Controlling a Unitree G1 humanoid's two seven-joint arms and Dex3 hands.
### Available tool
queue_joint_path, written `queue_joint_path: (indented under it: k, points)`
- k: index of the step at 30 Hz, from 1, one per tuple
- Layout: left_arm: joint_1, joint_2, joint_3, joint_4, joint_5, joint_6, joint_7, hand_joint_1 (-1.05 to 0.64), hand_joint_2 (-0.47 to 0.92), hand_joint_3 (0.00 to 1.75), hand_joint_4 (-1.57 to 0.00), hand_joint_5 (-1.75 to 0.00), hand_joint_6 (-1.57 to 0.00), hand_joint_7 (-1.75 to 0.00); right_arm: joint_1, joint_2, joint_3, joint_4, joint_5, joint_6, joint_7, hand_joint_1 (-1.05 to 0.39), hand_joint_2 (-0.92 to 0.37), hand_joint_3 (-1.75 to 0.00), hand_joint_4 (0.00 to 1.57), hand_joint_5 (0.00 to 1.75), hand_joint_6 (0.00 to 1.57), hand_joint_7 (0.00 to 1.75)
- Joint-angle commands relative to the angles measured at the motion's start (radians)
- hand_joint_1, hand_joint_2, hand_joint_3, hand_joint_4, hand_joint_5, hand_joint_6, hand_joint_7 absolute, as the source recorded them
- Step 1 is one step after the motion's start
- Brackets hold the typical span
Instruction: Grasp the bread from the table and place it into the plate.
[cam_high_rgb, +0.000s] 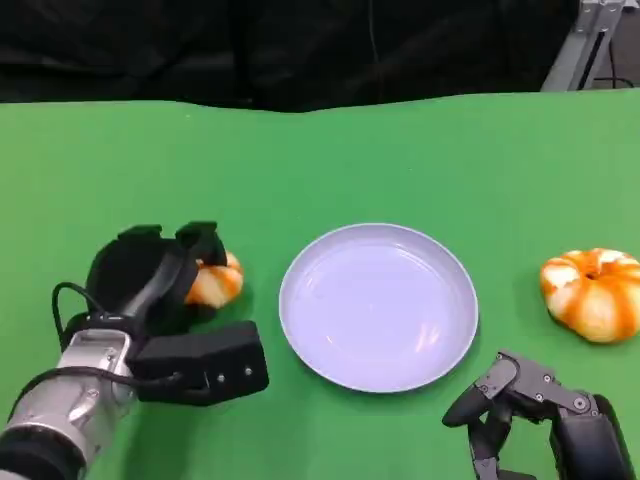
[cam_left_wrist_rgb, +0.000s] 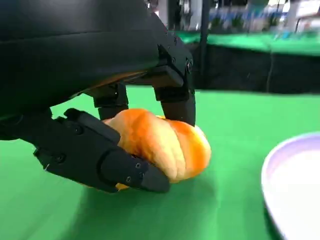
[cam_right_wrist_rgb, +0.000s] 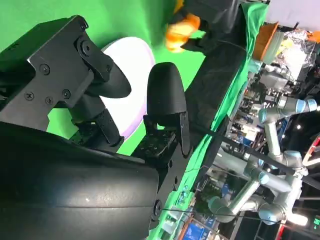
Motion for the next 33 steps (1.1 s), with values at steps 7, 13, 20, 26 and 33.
queue_joint_path:
  k: [7,13,20,26,33]
  points:
    - [0.065,0.053,0.024,-0.201,-0.005,-0.009,0.019,-0.12,0.46,1.10,-0.85,-1.75,-0.69,-1.69,0.000,-0.010,-0.008,-0.007,-0.007,-0.007,-0.008,0.07,-0.30,-1.39,0.90,1.72,0.83,1.33]
    - [0.079,0.049,0.029,-0.258,-0.006,-0.019,0.025,-0.12,0.44,1.13,-0.87,-1.75,-0.71,-1.69,0.002,-0.009,-0.008,-0.008,-0.004,-0.005,-0.006,0.06,-0.30,-1.38,0.89,1.72,0.83,1.33]
    - [0.082,0.048,0.032,-0.262,-0.004,-0.018,0.022,-0.12,0.43,1.15,-0.88,-1.75,-0.71,-1.69,0.002,-0.009,-0.008,-0.008,-0.004,-0.005,-0.006,0.06,-0.31,-1.38,0.89,1.72,0.83,1.33]
    - [0.059,-0.021,-0.013,-0.400,0.022,-0.046,0.022,-0.13,0.29,1.34,-0.92,-1.75,-0.79,-1.57,-0.002,-0.004,-0.004,-0.004,-0.003,-0.005,-0.008,0.05,-0.31,-1.37,0.88,1.73,0.83,1.33]
    - [0.068,-0.035,-0.001,-0.419,0.023,-0.055,0.011,-0.12,0.25,1.39,-0.92,-1.75,-0.81,-1.56,-0.003,-0.004,-0.003,-0.005,0.003,-0.003,-0.004,0.05,-0.31,-1.38,0.87,1.74,0.82,1.34]
